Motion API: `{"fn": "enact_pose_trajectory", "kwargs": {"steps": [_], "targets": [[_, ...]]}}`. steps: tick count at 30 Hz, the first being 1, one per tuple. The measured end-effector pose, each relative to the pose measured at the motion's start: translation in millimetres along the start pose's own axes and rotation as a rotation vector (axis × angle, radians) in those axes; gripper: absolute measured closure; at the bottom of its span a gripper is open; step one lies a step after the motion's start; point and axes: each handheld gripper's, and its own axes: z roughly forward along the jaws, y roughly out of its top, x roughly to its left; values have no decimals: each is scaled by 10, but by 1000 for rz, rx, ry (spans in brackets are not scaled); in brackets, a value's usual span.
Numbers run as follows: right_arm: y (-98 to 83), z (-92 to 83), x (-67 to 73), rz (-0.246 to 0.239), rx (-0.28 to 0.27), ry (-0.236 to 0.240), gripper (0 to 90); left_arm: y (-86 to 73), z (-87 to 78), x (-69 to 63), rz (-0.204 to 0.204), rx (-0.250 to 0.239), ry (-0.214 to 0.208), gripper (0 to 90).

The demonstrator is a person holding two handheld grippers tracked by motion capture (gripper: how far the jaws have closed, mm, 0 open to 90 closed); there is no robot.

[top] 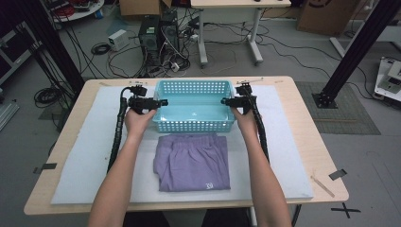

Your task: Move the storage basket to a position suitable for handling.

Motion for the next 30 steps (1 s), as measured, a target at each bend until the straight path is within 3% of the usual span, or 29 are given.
{"fn": "enact_pose_trajectory", "kwargs": {"steps": [7,8,13,21,25,26,29,30], "targets": [[2,-86,-33,-14,-11,-39,332,2,-104,40,8,-35,35,315],[1,-115,-48,-12,-13,-38,324,7,-168,46,39,-38,53,315],[-19,-272,-65,-27,-61,-28,323,5,-313,31,69,-61,69,315],[-168,-631,-2,-91,-151,-30,318,-71,-709,-131,184,-105,110,315],[-364,-909,44,-142,-214,-27,317,-182,-948,-225,222,-141,93,315],[-364,-909,44,-142,-214,-27,316,-221,-1008,-253,230,-150,86,315],[-571,-1113,89,-164,-262,-13,308,-326,-1172,-349,259,-132,70,297],[-571,-1113,89,-164,-262,-13,308,-376,-1231,-384,275,-152,62,297]]}}
